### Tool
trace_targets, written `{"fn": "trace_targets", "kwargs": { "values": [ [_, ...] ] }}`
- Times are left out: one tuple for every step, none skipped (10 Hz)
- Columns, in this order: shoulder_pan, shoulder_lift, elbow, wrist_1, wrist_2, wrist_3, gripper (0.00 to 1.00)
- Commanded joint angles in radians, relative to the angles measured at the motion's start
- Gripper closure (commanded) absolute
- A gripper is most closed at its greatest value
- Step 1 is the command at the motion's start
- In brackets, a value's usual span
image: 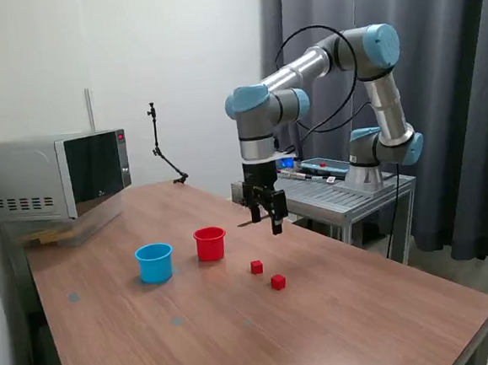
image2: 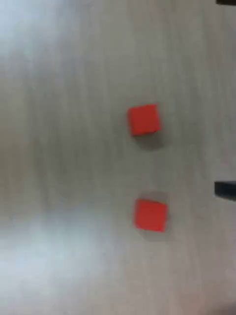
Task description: Place red objects in the red bin, and blue objects in the blue bin.
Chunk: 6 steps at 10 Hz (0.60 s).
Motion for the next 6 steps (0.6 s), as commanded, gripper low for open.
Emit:
{"fn": "trace_targets", "kwargs": {
  "values": [
    [0.023,-0.037,0.094,-0.025,0.008,0.012,0.0],
    [0.026,-0.039,0.127,-0.088,0.028,0.001,0.0],
    [0.026,-0.039,0.158,-0.146,0.048,-0.028,0.0],
    [0.026,-0.04,0.192,-0.178,0.053,-0.095,0.0],
    [0.028,-0.045,0.227,-0.229,0.053,-0.121,0.0],
    [0.029,-0.045,0.255,-0.269,0.051,-0.131,0.0]
  ]
}}
